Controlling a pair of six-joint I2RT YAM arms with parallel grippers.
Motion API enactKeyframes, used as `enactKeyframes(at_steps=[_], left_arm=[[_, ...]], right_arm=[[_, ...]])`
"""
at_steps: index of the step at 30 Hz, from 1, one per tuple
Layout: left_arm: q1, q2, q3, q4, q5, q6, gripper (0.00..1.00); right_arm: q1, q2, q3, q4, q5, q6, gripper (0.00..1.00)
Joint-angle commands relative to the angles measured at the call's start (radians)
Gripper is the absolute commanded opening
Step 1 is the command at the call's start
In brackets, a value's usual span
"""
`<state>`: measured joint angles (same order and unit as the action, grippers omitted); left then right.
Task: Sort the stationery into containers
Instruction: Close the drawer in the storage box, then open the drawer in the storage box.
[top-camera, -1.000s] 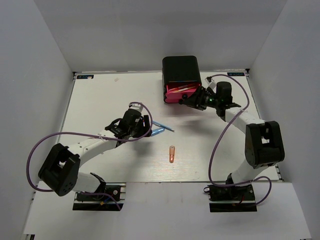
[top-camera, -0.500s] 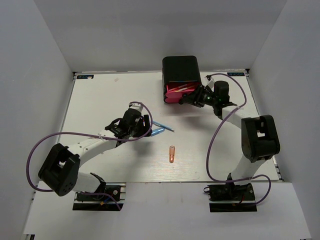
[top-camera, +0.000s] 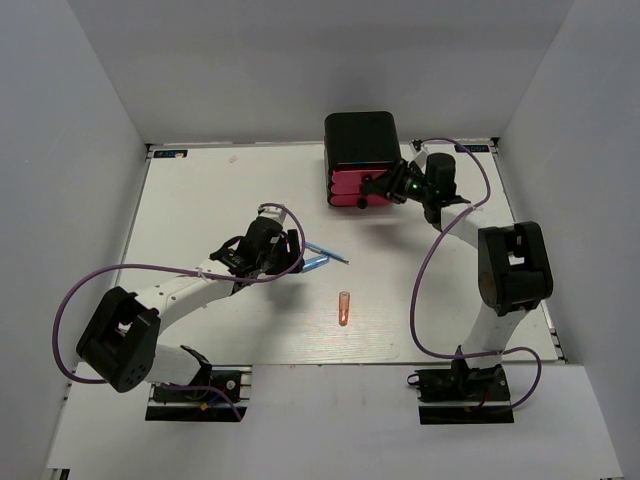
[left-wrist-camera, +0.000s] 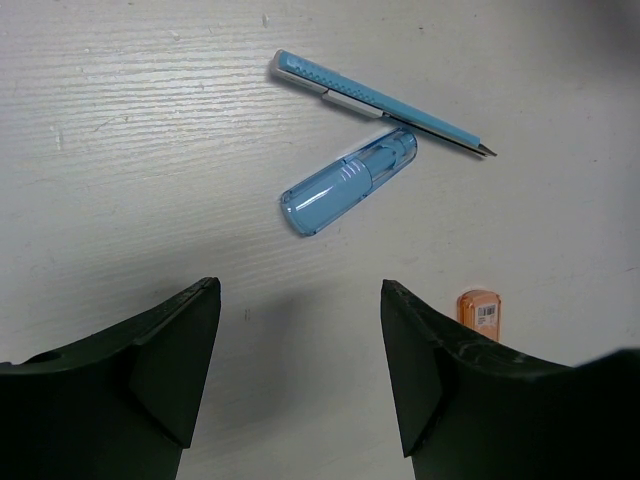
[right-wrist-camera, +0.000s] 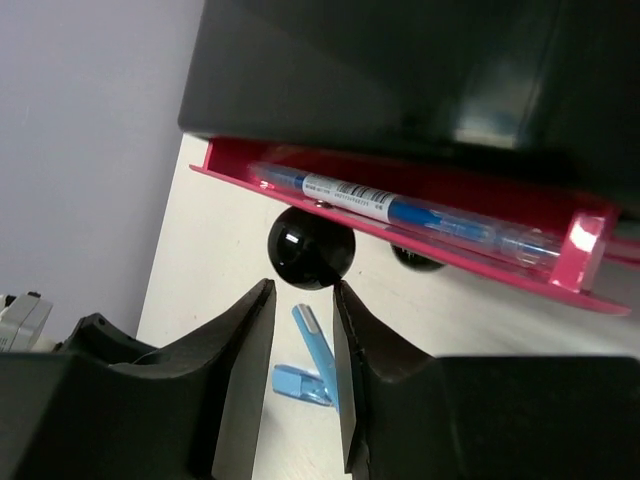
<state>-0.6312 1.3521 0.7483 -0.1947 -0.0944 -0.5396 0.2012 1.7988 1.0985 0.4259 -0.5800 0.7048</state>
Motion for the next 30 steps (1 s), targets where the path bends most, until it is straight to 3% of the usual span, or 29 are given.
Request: enactKeyframes(at_steps=[1,11,21,30], left_arm=[[0.002,-0.024,0.031,0.009,-0.01,0.004,0.75],[0.002,-0.033,0.031,-0.002,-0.01,0.004,0.75],[0.002,-0.042,0.022,-0.002,-0.01,0.004,0.75],[0.002,-0.033,0.022,-0.011,-0.001,0.004,0.75]], right_arm=[[0.0,0.01,0.084,0.1,0.016,0.002,0.36],[-0.005,0.062,0.139,0.105,0.029,-0.004,0.39],[-0.003,-0.016,-0.04,0.114,-0.032,-0.007,0.39],[0.0,0.033,-0.005,0.106,0.008,-0.041,0.52]])
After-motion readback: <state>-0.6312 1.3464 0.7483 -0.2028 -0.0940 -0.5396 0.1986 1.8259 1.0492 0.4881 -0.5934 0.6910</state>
